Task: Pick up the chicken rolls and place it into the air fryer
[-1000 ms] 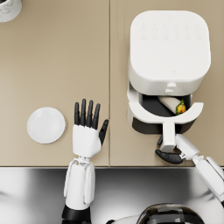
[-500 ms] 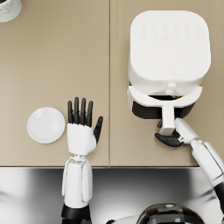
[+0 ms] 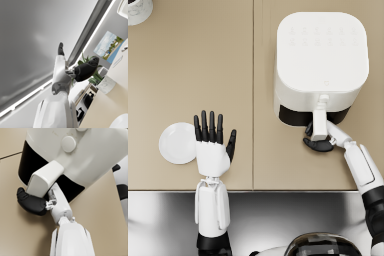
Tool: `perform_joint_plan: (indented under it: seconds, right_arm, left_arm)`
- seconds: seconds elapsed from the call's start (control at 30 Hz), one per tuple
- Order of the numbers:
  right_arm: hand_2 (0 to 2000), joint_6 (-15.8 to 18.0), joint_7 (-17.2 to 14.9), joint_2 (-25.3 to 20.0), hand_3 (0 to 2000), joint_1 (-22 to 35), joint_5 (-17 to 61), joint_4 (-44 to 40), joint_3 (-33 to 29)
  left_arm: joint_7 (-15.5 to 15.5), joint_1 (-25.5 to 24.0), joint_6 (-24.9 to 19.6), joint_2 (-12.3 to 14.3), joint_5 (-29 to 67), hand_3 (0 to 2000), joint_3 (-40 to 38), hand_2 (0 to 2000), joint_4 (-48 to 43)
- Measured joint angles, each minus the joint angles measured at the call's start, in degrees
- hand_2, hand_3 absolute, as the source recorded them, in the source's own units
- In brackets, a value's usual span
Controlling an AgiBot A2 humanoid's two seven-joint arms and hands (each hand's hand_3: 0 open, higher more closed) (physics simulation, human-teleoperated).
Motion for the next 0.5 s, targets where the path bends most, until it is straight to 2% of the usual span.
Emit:
perform_joint_plan:
  seconds: [0.2, 0.5]
  right_arm:
    - [2000, 4.6, -1.8, 0.1, 2000, 1.4, 0.0, -0.9, 0.7]
    - [2000, 4.2, -1.9, 0.2, 2000, 1.5, -0.2, -0.9, 0.9]
  left_arm:
    - [0.0, 0.1, 0.0, 0.0, 0.0, 0, 0.0, 0, 0.2]
    - [0.0, 0.1, 0.0, 0.0, 0.0, 0, 0.0, 0, 0.2]
